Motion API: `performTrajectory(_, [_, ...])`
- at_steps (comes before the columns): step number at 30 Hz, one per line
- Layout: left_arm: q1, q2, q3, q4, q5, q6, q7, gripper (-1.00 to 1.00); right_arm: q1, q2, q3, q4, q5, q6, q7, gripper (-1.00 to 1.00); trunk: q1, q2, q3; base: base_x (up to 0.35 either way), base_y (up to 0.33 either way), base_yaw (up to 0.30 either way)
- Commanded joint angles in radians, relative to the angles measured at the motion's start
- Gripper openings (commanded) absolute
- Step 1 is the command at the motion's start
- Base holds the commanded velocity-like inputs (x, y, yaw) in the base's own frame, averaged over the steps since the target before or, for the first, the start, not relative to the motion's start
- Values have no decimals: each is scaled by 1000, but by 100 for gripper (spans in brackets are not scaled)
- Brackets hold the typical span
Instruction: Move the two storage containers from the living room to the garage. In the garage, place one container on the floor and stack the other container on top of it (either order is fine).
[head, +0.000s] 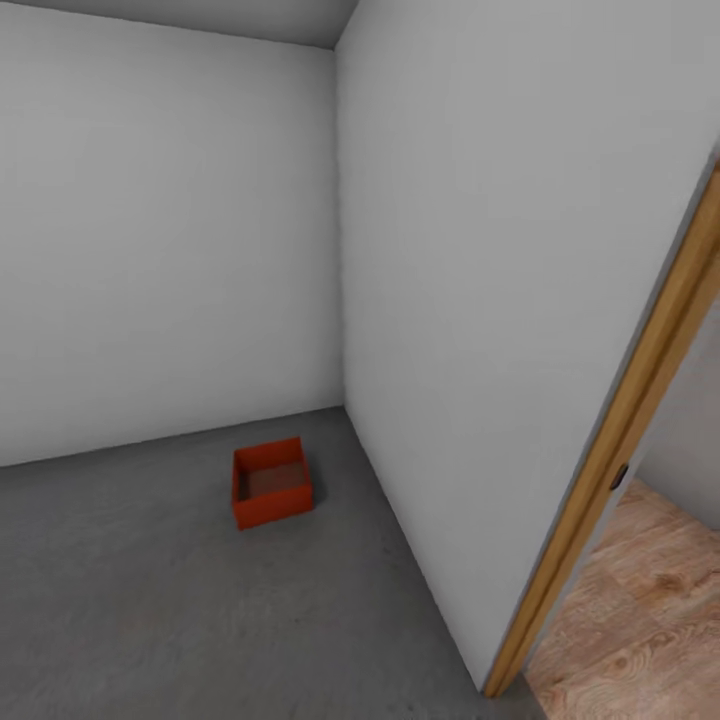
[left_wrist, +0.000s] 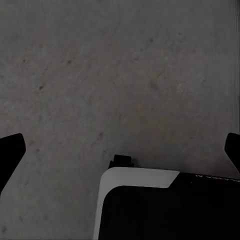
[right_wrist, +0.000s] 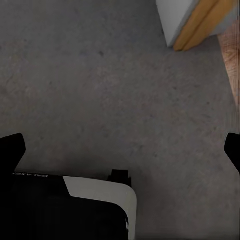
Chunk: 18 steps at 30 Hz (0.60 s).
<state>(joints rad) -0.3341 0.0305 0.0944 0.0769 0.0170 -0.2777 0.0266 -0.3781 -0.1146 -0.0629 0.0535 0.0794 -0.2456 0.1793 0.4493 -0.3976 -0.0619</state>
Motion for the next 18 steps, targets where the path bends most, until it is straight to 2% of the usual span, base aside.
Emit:
performTrajectory(1, [-2, 0, 7, 4, 1, -8, 0, 100, -2, 0, -7, 5, 8, -7, 2, 100, 1, -2, -2, 0, 0, -296])
performTrajectory(18, [-2, 2, 7, 4, 1, -8, 0, 100, -2, 0, -7, 5, 8, -8, 2, 100, 1, -2, -2, 0, 0, -296])
